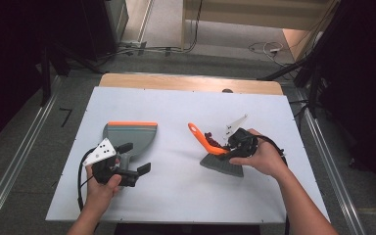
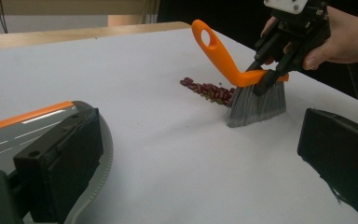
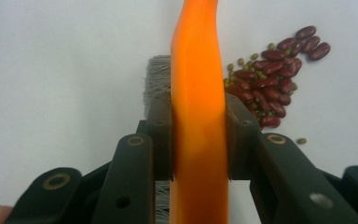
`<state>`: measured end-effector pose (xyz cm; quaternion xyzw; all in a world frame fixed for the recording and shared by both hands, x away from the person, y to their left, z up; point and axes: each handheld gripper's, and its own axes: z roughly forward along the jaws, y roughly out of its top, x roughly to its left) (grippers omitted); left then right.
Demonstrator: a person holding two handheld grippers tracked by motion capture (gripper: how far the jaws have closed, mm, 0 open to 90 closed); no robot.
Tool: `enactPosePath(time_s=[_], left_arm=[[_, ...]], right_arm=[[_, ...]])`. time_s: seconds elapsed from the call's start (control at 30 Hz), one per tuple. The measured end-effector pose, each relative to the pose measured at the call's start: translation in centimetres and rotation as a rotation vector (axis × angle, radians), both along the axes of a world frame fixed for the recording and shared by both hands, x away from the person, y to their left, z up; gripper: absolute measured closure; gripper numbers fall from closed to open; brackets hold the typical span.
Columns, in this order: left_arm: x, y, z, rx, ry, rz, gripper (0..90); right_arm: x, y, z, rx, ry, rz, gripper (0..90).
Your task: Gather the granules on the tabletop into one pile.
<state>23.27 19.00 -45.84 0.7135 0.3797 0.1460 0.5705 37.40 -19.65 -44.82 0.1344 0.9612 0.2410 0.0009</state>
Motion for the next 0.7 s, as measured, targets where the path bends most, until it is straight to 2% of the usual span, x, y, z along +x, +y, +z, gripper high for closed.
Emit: enactPosePath(time_s=[0.13, 0.23, 0.37, 0.7], left_arm=[[0.0, 0.0, 0.0, 0.000, 0.000, 0.002, 0.6], [0.0, 0.0, 0.0, 0.002, 0.000, 0.000, 0.6], [0.0, -0.1, -0.1, 0.006, 0.001, -0.002, 0.6], [0.0, 0.0, -0.1, 0.007, -0.001, -0.002, 0.6]], right_arm=[[0.6, 0.2, -0.1, 0.013, -0.014, 0.014, 67.4], [1.1, 0.1, -0.1, 0.014, -0.003, 0.001, 67.3], [1.7, 0.1, -0.2, 0.026, -0.017, 0.000, 67.2], [2.7, 0.3, -0.2, 0.022, -0.022, -0.006, 67.2]])
